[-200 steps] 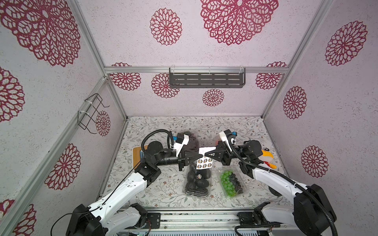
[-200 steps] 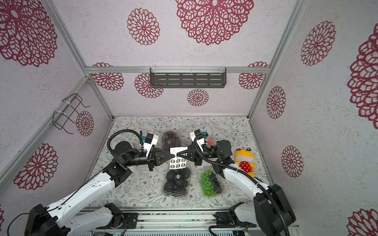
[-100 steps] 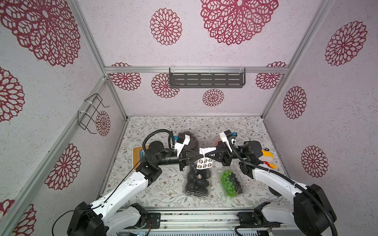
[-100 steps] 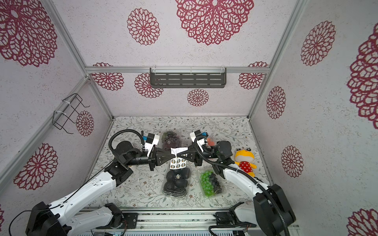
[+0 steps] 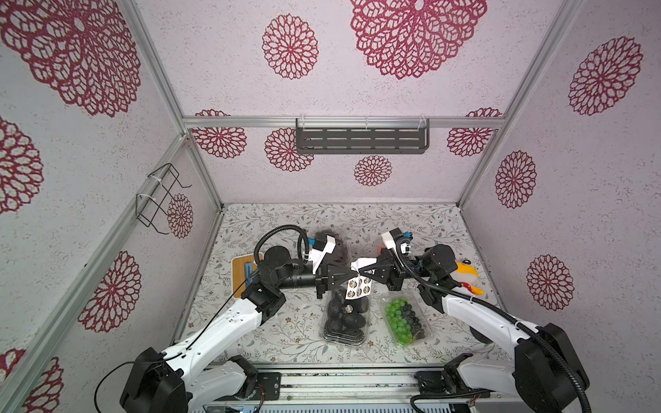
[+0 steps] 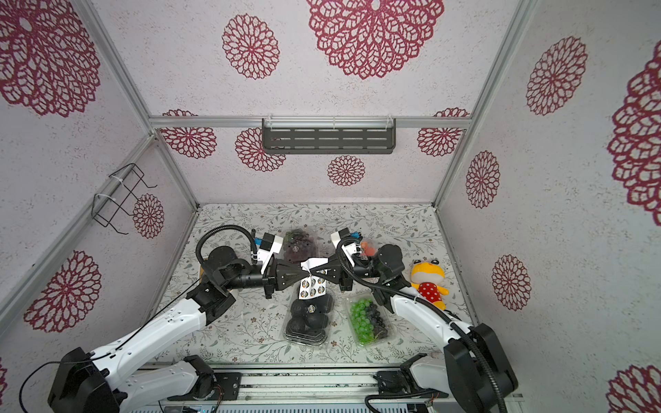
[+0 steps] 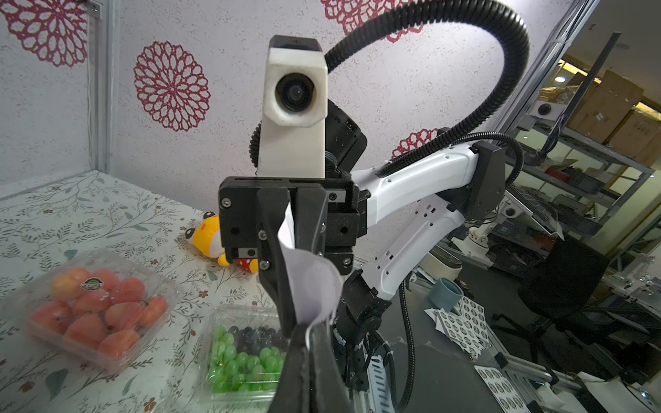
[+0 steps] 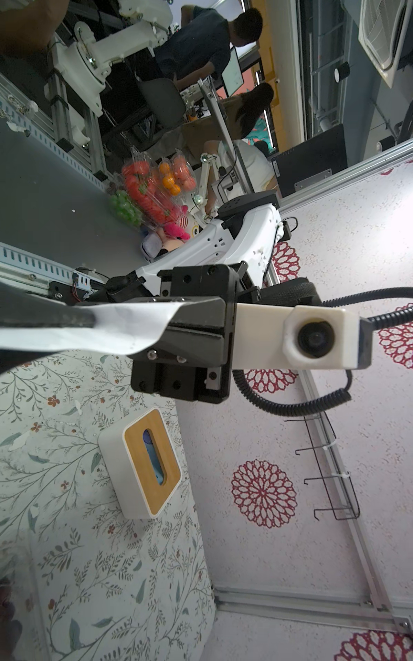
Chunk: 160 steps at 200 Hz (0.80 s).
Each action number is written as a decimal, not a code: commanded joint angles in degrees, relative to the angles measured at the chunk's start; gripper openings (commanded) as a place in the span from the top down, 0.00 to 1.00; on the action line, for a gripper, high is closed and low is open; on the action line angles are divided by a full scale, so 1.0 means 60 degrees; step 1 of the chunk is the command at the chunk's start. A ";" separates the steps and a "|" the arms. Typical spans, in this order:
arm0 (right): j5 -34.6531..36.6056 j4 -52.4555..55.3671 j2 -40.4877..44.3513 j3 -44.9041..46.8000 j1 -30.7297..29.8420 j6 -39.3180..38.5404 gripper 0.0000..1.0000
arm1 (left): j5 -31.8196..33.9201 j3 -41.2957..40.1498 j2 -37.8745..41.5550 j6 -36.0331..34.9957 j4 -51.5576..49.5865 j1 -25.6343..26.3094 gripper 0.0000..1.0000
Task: Label fruit boxes
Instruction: Adjust the label sticker.
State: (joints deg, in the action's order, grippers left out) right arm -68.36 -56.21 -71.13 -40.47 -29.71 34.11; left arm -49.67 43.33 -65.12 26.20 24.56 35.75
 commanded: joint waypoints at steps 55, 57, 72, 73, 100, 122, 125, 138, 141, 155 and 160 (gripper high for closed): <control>0.0245 0.0599 0.0149 -0.0286 -0.0018 -0.0910 1.00 | 0.0006 0.0086 0.0048 0.0077 0.0325 0.0207 1.00; 0.0245 0.0595 0.0140 -0.0287 -0.0022 -0.0902 1.00 | 0.0021 0.0087 0.0045 0.0055 0.0300 0.0209 1.00; 0.0236 0.0578 0.0160 -0.0283 -0.0014 -0.0896 1.00 | 0.0075 0.0115 -0.0011 0.0011 0.0258 0.0209 1.00; 0.0233 0.0578 0.0163 -0.0285 -0.0014 -0.0896 1.00 | 0.0075 0.0116 -0.0021 0.0012 0.0251 0.0209 1.00; 0.0190 0.0496 0.0197 -0.0215 -0.0020 -0.0851 1.00 | 0.0110 0.0157 -0.0118 0.0001 0.0258 0.0209 1.00; 0.0258 0.0781 0.0197 -0.0238 -0.0022 -0.1049 1.00 | 0.0039 0.0117 -0.0063 0.0095 0.0373 0.0202 1.00; 0.0260 0.0827 0.0196 -0.0248 -0.0018 -0.1075 1.00 | 0.0041 0.0117 -0.0047 0.0101 0.0362 0.0208 1.00; 0.0297 0.0857 0.0173 -0.0284 -0.0015 -0.1100 1.00 | 0.0071 0.0103 -0.0008 0.0086 0.0318 0.0210 1.00; 0.0303 0.0870 0.0172 -0.0286 -0.0014 -0.1100 1.00 | 0.0087 0.0090 0.0002 0.0082 0.0317 0.0211 1.00; 0.0362 0.1024 0.0167 -0.0326 -0.0014 -0.1213 1.00 | 0.0065 0.0073 0.0029 0.0074 0.0280 0.0224 1.00; 0.0395 0.1131 0.0174 -0.0330 -0.0028 -0.1294 1.00 | 0.0050 0.0059 0.0029 0.0087 0.0298 0.0219 1.00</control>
State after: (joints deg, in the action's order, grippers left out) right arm -66.32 -51.33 -70.89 -40.49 -29.56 29.36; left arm -49.15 43.33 -65.45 26.68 24.27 36.18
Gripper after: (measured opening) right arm 0.046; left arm 0.035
